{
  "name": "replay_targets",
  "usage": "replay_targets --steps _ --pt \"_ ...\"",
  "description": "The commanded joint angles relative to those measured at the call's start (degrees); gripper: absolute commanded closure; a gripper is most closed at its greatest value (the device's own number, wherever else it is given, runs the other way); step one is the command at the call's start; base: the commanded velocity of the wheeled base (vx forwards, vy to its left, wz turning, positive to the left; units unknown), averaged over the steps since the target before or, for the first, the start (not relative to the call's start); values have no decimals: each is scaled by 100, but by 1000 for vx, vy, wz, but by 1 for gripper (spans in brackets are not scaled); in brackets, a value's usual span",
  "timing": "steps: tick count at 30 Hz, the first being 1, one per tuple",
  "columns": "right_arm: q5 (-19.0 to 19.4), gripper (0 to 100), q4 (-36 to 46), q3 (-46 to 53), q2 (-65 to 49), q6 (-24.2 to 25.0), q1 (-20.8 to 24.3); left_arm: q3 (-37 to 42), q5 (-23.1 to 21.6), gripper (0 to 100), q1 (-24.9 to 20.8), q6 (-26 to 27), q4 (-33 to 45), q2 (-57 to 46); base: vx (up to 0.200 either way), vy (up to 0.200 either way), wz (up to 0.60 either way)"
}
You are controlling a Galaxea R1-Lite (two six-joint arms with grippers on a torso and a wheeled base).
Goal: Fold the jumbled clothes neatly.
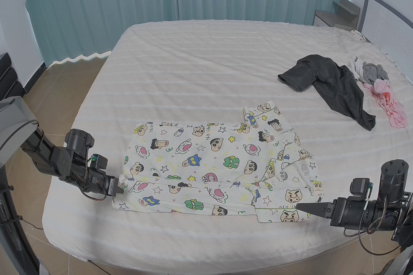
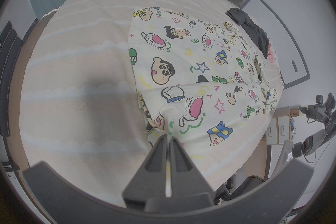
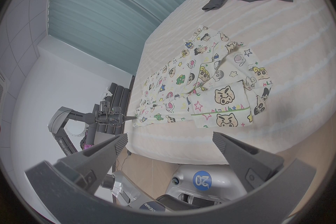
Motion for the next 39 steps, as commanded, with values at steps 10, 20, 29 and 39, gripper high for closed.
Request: replay_targets --steps 10,20,29,39 --pt "-5 0 -29 -18 144 -37 -32 -19 69 0 -97 -21 -74 175 0 0 0" --pt "-14 0 -20 -492 522 -248 -867 447 -141 0 -44 -609 -724 -309 0 0 0" --pt "-67 0 -47 -1107 2684 -2067 -1754 1264 -555 0 9 -2130 -1902 -1372 0 0 0" --pt "74 0 -1119 -1767 3836 -2647 -1851 2328 -519 0 -255 -3607 -3343 -1917 0 0 0"
